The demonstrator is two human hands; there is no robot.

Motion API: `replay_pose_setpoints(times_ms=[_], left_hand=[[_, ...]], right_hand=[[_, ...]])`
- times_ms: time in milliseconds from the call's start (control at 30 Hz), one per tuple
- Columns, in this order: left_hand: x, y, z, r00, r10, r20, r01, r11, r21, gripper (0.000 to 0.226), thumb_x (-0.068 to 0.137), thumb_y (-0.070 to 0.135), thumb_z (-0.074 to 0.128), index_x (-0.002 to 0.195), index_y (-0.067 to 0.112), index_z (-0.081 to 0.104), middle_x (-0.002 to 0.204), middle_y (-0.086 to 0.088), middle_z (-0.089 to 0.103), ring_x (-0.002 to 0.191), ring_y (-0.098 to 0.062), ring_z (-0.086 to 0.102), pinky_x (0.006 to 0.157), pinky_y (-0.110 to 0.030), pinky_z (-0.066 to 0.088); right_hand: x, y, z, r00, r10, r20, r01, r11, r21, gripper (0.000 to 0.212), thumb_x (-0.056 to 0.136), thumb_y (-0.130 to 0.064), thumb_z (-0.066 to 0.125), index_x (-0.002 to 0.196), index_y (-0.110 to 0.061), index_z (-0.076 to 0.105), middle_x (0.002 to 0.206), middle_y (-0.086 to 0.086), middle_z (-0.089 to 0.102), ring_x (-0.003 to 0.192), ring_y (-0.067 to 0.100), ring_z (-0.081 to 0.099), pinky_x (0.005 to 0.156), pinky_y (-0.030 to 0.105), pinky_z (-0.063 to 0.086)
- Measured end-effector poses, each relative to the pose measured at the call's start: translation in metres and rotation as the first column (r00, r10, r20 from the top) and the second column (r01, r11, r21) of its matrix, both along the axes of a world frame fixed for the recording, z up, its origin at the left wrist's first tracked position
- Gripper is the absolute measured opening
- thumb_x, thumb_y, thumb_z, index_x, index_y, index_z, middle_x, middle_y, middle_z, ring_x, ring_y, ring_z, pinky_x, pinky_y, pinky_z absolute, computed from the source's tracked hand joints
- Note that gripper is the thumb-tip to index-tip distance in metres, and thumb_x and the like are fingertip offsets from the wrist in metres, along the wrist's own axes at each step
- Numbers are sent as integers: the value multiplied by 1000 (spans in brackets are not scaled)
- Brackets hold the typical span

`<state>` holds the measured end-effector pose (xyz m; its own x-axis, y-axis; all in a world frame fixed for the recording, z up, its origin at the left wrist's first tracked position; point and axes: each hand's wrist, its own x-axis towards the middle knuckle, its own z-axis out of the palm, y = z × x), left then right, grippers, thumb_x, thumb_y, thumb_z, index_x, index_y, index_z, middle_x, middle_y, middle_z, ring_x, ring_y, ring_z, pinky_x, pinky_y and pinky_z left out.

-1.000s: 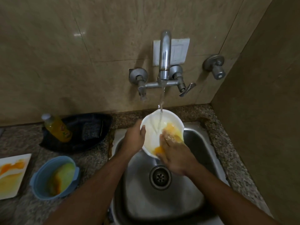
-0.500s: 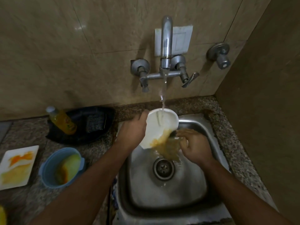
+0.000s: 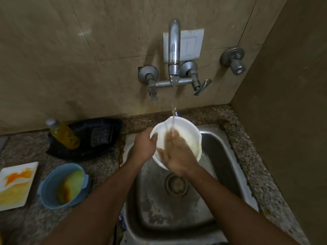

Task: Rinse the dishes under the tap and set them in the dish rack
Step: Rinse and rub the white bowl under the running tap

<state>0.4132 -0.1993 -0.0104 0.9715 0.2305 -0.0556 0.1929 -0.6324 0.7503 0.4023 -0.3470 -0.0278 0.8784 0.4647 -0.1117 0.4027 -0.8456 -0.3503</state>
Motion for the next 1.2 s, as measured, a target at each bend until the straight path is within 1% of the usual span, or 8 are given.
replay_pose_setpoints(times_ms=[133,300,500,667,833,967,1100,1200], left_hand=[[5,3,-6,997,27,-65,-32,996,-77,28,98,28,51,117,16,67,114,-6,70,105,-24,64,88,-30,46],[4,-6,-9,997,-10,-76,6,999,-54,27,99,28,51,113,11,68,109,-7,70,99,-24,63,83,-31,47],[14,2,-9,999,-9,-37,2,982,-187,26,99,27,52,112,12,70,107,-7,72,100,-23,65,90,-37,51],[22,-13,-2,1000,-4,16,7,984,-179,26,100,24,50,112,10,67,108,-8,71,98,-22,63,86,-33,49],[31,-6,2,995,15,95,0,987,-160,26,101,24,48,114,10,66,108,-6,69,98,-20,62,84,-29,46],[27,-11,-6,991,77,114,-63,990,-124,27,101,24,47,116,10,64,108,-8,69,97,-21,63,80,-29,46],[40,-14,9,985,11,175,6,996,-93,27,101,24,46,116,11,64,108,-7,70,96,-20,62,81,-28,45],[34,-7,2,986,55,157,-39,994,-104,28,101,25,48,117,10,64,110,-8,70,99,-23,63,85,-31,48]], right_hand=[[-7,-19,17,949,314,4,-314,949,10,66,103,-43,28,157,-13,7,164,8,6,151,19,9,120,33,7],[16,-38,21,997,77,-18,-79,983,-167,76,101,-54,27,156,-8,1,164,11,-4,151,22,-1,120,34,0],[4,-28,31,946,323,-19,-324,944,-63,67,103,-41,30,157,-14,0,165,4,0,151,17,3,120,33,4],[19,-15,24,995,98,35,-95,991,-94,75,99,-55,18,156,-12,-6,165,8,-5,151,23,-5,121,40,2],[-4,-34,33,945,322,47,-323,946,9,68,102,-42,35,157,-19,3,164,-3,-2,149,8,-1,115,22,-8],[10,-52,20,972,229,52,-221,967,-123,70,102,-53,24,157,-18,-2,164,1,-5,151,16,-3,119,30,-4],[-6,-17,14,979,205,13,-206,977,62,73,101,-46,35,157,-20,-3,163,-5,-10,149,12,-12,120,29,-7],[-6,-54,13,953,298,52,-299,954,11,66,98,-42,37,157,-27,12,163,-10,9,149,6,8,122,31,8]])
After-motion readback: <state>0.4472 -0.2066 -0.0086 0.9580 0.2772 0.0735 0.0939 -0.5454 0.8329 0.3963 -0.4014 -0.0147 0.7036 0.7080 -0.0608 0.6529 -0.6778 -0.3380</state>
